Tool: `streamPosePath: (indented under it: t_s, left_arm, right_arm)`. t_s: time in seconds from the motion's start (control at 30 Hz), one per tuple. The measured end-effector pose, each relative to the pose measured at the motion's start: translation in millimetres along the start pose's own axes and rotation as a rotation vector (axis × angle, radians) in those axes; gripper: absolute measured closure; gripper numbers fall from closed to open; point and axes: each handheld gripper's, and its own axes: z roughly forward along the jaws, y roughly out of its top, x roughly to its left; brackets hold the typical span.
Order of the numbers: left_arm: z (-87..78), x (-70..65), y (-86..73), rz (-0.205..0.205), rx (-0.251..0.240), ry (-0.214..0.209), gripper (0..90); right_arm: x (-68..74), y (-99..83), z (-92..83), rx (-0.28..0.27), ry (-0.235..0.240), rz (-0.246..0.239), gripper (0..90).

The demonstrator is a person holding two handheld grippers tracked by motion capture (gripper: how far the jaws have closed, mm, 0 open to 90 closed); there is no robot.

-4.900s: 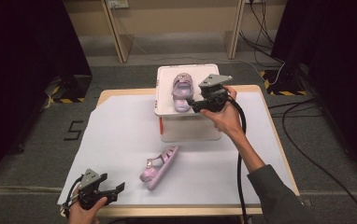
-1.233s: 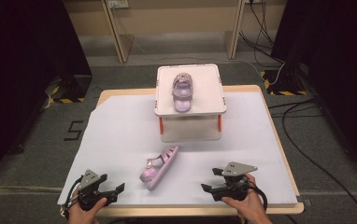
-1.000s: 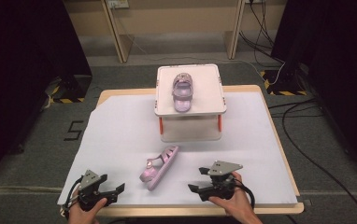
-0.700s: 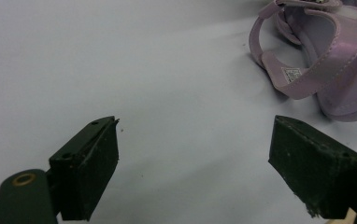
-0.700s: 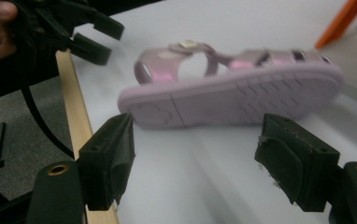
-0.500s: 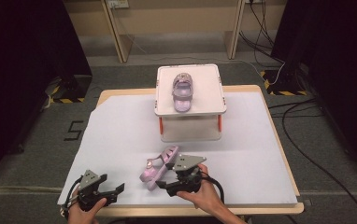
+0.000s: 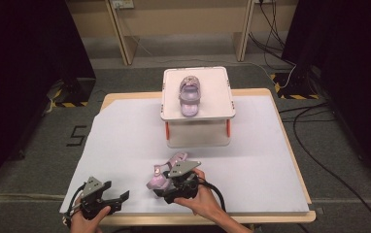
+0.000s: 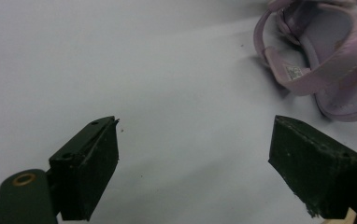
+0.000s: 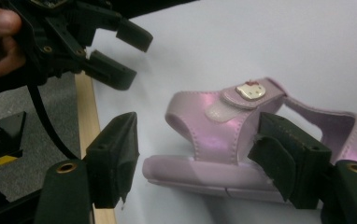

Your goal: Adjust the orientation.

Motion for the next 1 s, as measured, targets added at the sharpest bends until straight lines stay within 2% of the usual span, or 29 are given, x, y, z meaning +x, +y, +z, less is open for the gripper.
streamPosePath:
  t_s: [0.1,0.13,0.17,0.2,0.27,0.37,0.43,0.5,0.6,0.77,0.8,1.0]
  left_arm:
    - [-0.5,0.0,0.2,-0.001,-0.001,0.001,15.5]
    - [-0.5,0.0,0.2,-0.001,-0.001,0.001,15.5]
    - [-0.6,0.0,0.3,-0.001,-0.002,0.001,15.5]
    - [-0.6,0.0,0.3,-0.001,-0.002,0.001,15.5]
    - [-0.6,-0.4,0.3,-0.001,-0.004,0.001,15.5]
    - [-0.7,0.0,0.2,-0.001,-0.003,0.003,15.5]
    - [-1.0,0.3,0.1,-0.001,-0.005,0.002,15.5]
    - [-0.9,0.1,0.1,-0.003,-0.005,0.001,15.5]
    - [-0.6,-0.7,0.3,0.004,0.000,0.002,15.5]
    - [-0.7,-0.4,0.2,-0.001,-0.002,0.002,15.5]
    - [-0.6,0.1,0.2,0.000,0.000,0.003,15.5]
    - [-0.2,-0.6,0.3,0.006,0.002,0.000,15.5]
  right_arm:
    - [-2.4,-11.9,-3.3,0.031,-0.002,0.022,30.0]
    - [-3.9,-16.7,-3.8,0.049,-0.008,0.037,25.0]
    - [-5.7,-21.7,-4.5,0.066,0.003,0.055,27.7]
    - [-5.7,-21.7,-4.5,0.066,0.003,0.055,27.7]
    - [-7.9,-30.1,-9.2,0.058,0.044,0.097,27.4]
    - [-6.5,-29.7,-13.3,0.060,0.037,0.088,28.0]
    - [-3.7,-29.7,-23.6,0.063,0.013,0.088,28.2]
    - [-3.7,-30.5,-27.4,0.061,0.008,0.093,28.3]
    - [-7.0,-32.3,-40.7,0.037,-0.045,0.117,29.0]
    - [-9.7,-29.0,-46.7,0.003,-0.091,0.134,29.6]
    - [-9.7,-27.3,-49.0,-0.019,-0.115,0.141,30.4]
    - [-9.0,-19.3,-47.9,-0.040,-0.185,0.121,29.4]
